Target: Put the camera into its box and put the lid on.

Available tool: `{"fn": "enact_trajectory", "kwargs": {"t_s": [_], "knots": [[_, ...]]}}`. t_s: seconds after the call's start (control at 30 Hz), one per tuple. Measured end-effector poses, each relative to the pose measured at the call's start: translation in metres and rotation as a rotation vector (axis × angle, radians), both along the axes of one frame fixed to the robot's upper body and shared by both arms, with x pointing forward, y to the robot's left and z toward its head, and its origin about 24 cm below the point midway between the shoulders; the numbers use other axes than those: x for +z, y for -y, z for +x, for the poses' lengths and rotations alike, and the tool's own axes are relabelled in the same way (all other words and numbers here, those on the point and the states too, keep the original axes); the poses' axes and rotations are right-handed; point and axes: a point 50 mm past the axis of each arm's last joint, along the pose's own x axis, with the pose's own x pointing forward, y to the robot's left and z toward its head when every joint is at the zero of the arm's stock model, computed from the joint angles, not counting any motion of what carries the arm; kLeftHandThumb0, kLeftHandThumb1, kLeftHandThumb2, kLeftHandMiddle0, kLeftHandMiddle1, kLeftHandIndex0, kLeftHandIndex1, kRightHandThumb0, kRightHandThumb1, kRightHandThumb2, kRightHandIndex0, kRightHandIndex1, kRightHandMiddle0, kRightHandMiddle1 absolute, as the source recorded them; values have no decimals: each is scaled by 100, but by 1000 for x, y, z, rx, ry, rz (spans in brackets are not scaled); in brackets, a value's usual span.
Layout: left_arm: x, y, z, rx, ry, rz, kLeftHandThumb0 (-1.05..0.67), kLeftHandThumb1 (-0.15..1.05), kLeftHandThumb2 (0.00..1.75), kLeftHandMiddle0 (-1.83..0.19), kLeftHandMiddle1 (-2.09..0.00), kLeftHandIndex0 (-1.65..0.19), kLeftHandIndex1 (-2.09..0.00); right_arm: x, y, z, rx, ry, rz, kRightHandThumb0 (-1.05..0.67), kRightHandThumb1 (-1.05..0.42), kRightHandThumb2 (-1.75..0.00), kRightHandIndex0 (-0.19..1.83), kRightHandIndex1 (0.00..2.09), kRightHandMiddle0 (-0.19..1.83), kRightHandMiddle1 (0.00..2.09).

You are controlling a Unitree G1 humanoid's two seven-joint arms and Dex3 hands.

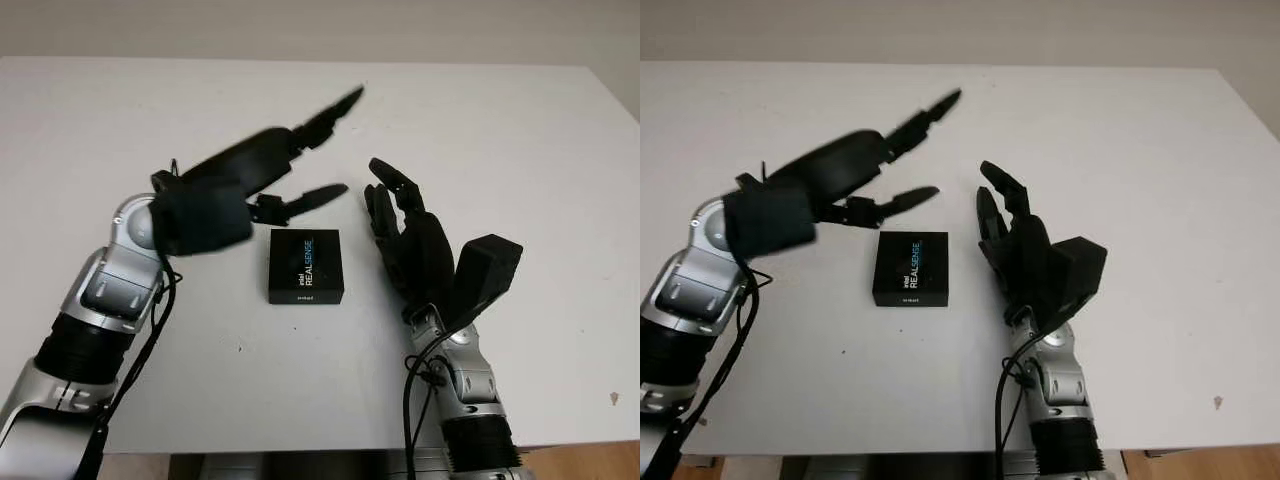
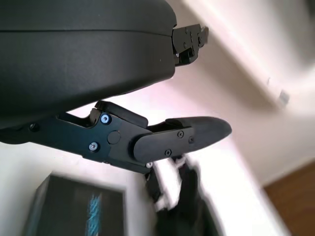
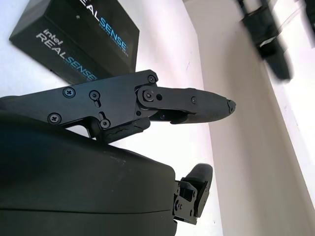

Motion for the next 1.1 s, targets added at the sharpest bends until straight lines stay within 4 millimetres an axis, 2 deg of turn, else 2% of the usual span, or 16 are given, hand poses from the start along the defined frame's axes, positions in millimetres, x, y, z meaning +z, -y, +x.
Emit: {"fn": "enact_trajectory", "kwargs": {"t_s": [0.2, 0.3, 0.4, 0.53, 0.7, 0.9, 1.1], "knots": [[0, -33, 7, 82, -39, -391, -72, 105, 53, 19, 0, 19, 0, 6, 10, 4, -35, 6, -7, -61, -105, -48, 5, 5, -6, 33], [-16, -44, 7, 110, -77, -502, -73, 105, 57, 19, 0, 19, 0, 14, 14, 7, -44, 35, -21, -62, -105, -52, 4, 4, -8, 29], [-43, -51, 8, 145, -127, -595, -73, 105, 59, 19, 0, 19, 0, 20, 19, 9, -51, 61, -55, -63, -105, -56, 2, 3, -9, 26], [-74, -51, 7, 195, -186, -633, -73, 105, 65, 19, 0, 19, 0, 28, 22, 12, -49, 101, -80, -65, -105, -61, -2, 2, -12, 23], [-89, -49, 4, 219, -165, -626, -74, 105, 64, 19, 0, 19, 0, 36, 24, 16, -49, 130, -120, -68, -105, -64, -9, 0, -17, 17], [-116, -43, -2, 221, -249, -627, -77, 105, 67, 19, 0, 19, 0, 39, 24, 17, -65, 141, -197, -71, -105, -68, -19, 0, -19, 1], [-118, -39, -6, 221, -248, -627, -78, 105, 69, 19, 0, 19, 0, 40, 21, 17, -61, 147, -230, -72, -105, -69, -19, 0, -19, 0]]}}
